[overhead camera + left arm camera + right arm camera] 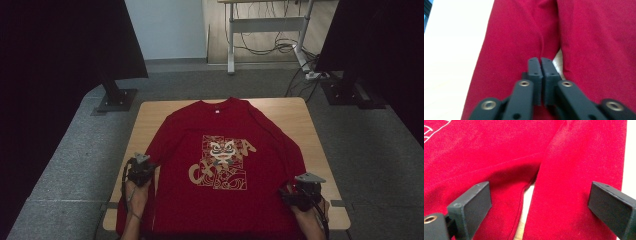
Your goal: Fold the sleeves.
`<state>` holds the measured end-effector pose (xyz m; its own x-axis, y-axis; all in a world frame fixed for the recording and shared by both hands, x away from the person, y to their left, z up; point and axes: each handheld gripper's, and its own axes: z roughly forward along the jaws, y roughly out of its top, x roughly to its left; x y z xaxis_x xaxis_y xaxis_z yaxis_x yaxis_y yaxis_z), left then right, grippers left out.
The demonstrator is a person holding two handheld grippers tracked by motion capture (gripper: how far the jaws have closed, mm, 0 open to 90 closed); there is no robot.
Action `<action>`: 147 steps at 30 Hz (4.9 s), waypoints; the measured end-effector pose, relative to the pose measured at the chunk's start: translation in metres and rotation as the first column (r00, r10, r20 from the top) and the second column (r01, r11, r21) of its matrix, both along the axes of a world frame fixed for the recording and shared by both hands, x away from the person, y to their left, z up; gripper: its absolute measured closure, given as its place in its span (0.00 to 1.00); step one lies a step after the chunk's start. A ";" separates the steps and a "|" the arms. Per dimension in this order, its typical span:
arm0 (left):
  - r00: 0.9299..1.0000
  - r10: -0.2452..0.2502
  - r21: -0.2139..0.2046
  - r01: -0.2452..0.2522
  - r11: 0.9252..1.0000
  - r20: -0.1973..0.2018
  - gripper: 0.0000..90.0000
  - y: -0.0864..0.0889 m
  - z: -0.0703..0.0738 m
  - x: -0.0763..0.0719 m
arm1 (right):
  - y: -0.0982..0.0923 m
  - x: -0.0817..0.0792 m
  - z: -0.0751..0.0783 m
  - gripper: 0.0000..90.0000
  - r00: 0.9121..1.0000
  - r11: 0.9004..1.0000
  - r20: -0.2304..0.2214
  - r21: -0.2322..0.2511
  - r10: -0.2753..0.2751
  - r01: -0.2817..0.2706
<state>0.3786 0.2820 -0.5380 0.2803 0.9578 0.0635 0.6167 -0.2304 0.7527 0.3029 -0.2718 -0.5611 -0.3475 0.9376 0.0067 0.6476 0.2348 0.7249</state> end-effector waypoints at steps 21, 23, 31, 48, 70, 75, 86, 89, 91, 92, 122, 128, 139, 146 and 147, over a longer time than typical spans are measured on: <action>0.968 -0.152 -0.055 0.166 0.985 0.201 0.98 -0.048 0.071 -0.011 | 0.000 0.000 0.000 0.05 1.000 1.000 0.000 0.000 0.002 -0.002; 0.955 -0.197 -0.065 0.216 0.974 0.223 0.98 -0.065 0.081 -0.010 | 0.000 0.000 0.000 0.05 1.000 1.000 0.000 0.000 0.003 -0.003; 0.931 -0.263 -0.087 0.292 0.952 0.253 0.98 -0.090 0.093 -0.011 | 0.000 0.000 0.000 0.05 1.000 1.000 0.000 0.001 0.005 -0.005; 0.894 -0.441 -0.079 0.446 0.891 0.081 0.98 -0.164 0.026 0.002 | 0.000 0.000 0.000 0.05 1.000 1.000 -0.001 0.001 0.012 -0.012; 0.911 -0.410 0.008 0.410 0.912 0.040 0.43 -0.158 0.014 0.002 | 0.001 0.000 0.000 0.05 1.000 1.000 -0.001 0.000 0.018 -0.018; 0.909 -0.415 0.020 0.414 0.910 0.034 0.33 -0.146 0.020 -0.002 | 0.001 0.000 0.000 0.05 1.000 1.000 -0.001 0.000 0.019 -0.019; 0.919 -0.393 -0.005 0.394 0.919 0.024 0.25 -0.107 0.029 -0.020 | 0.001 0.000 0.000 0.05 1.000 1.000 -0.001 -0.001 0.019 -0.019; 0.921 -0.389 -0.002 0.389 0.921 0.020 0.25 -0.100 0.030 -0.025 | 0.001 0.000 0.000 0.05 1.000 1.000 -0.001 -0.001 0.020 -0.020; 0.923 -0.386 -0.003 0.386 0.923 0.013 0.25 -0.089 0.029 -0.033 | 0.001 0.000 0.000 0.05 1.000 1.000 0.000 -0.001 0.020 -0.020; 0.923 -0.385 -0.005 0.385 0.923 0.010 0.28 -0.085 0.029 -0.036 | 0.001 0.000 0.000 0.05 1.000 1.000 -0.001 -0.001 0.020 -0.020; 0.906 -0.422 0.082 0.423 0.903 -0.028 0.81 -0.086 -0.007 -0.080 | 0.001 0.000 0.000 0.04 1.000 1.000 -0.001 -0.001 0.023 -0.023; 0.903 -0.430 0.080 0.430 0.899 -0.027 0.98 -0.088 0.001 -0.079 | 0.001 0.000 0.000 0.04 1.000 1.000 -0.001 -0.001 0.024 -0.024; 0.843 -0.532 -0.017 0.534 0.845 0.074 0.99 -0.106 0.040 -0.099 | 0.001 0.000 0.000 0.04 1.000 1.000 -0.001 -0.002 0.024 -0.024; 0.786 -0.610 -0.052 0.617 0.785 0.103 0.99 -0.136 0.056 -0.107 | 0.001 0.000 0.000 0.04 1.000 1.000 -0.001 -0.001 0.024 -0.024; 0.786 -0.610 -0.052 0.617 0.785 0.103 0.99 -0.136 0.056 -0.107 | 0.001 0.000 0.000 0.04 1.000 1.000 -0.001 -0.001 0.024 -0.024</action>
<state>0.2711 0.1456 -0.4820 0.8077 0.5880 0.0421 0.3054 -0.4785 0.8233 0.3028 -0.2709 -0.5613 -0.3700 0.9290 0.0057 0.6423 0.2514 0.7241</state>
